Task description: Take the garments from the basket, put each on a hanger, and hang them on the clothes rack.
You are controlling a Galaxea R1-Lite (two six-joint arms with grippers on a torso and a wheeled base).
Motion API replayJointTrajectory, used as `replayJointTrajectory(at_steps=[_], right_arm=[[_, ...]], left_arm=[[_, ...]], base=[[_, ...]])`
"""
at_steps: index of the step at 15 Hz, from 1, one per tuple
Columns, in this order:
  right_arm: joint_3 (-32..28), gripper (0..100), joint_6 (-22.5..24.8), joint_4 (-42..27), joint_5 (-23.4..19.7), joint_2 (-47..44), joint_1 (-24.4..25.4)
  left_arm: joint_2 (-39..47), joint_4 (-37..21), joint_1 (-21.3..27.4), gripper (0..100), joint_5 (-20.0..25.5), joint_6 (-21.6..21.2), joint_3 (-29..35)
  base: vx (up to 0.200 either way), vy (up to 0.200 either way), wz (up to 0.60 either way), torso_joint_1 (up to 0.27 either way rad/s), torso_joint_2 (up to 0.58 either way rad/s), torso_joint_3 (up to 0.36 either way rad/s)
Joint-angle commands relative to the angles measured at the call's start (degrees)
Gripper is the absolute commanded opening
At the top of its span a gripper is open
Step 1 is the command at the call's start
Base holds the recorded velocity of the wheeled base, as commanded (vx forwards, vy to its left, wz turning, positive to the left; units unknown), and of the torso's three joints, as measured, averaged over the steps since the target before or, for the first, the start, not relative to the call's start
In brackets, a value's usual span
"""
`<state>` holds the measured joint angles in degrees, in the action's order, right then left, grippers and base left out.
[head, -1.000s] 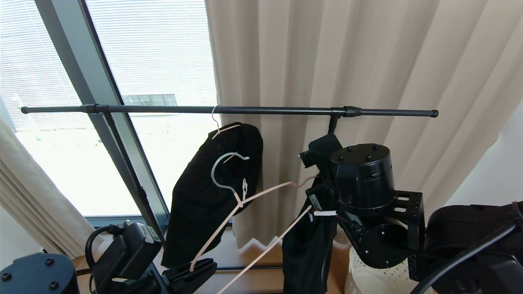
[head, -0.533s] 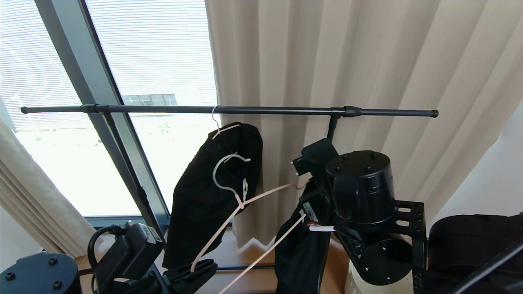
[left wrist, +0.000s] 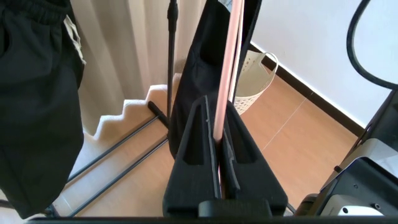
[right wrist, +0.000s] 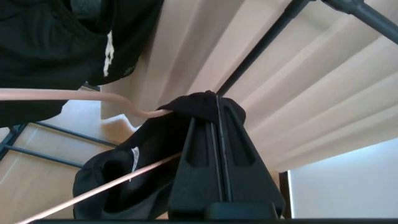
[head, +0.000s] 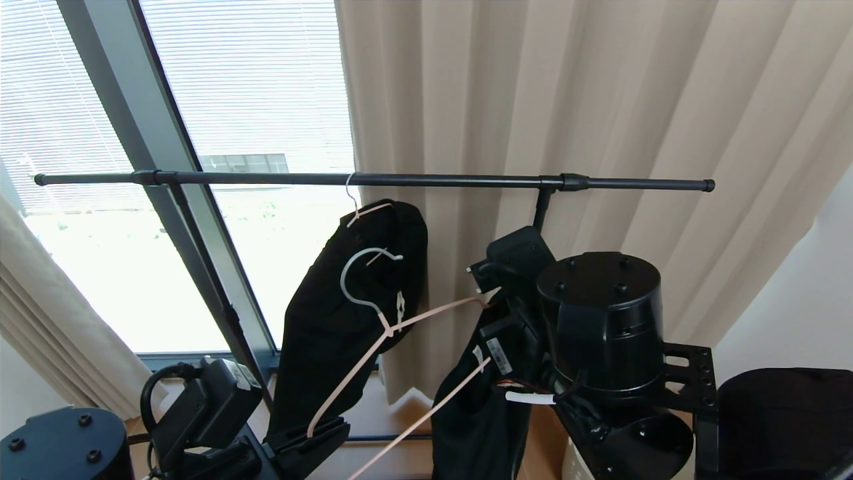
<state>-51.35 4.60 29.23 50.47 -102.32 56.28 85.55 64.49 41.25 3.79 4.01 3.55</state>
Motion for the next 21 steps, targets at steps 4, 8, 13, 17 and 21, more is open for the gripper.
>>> replayJointTrajectory(at_steps=[4,8,13,17,21], right_arm=[[0.55,0,0.06,5.13,0.07,-0.43,4.1],[1.16,0,0.06,6.98,-0.11,-0.16,6.29],[1.16,0,-0.38,9.26,-0.37,0.01,10.51],[1.07,0,-0.46,10.49,-0.64,-0.16,12.27],[0.99,0,-2.93,11.99,-4.85,0.1,12.36]], left_arm=[[0.23,0.02,0.14,0,0.08,0.03,-0.3],[0.58,0.02,0.14,0,0.08,0.03,-0.3],[0.84,0.02,0.14,0,0.08,0.12,-0.3],[0.93,0.02,0.14,0,0.08,0.12,-0.21],[0.93,0.02,0.14,0,0.08,0.12,-0.21]], base=[[0.0,0.0,0.0,0.0,0.0,0.0],[0.0,0.0,0.0,0.0,0.0,0.0],[0.0,0.0,0.0,0.0,0.0,0.0],[0.0,0.0,0.0,0.0,0.0,0.0],[0.0,0.0,0.0,0.0,0.0,0.0]])
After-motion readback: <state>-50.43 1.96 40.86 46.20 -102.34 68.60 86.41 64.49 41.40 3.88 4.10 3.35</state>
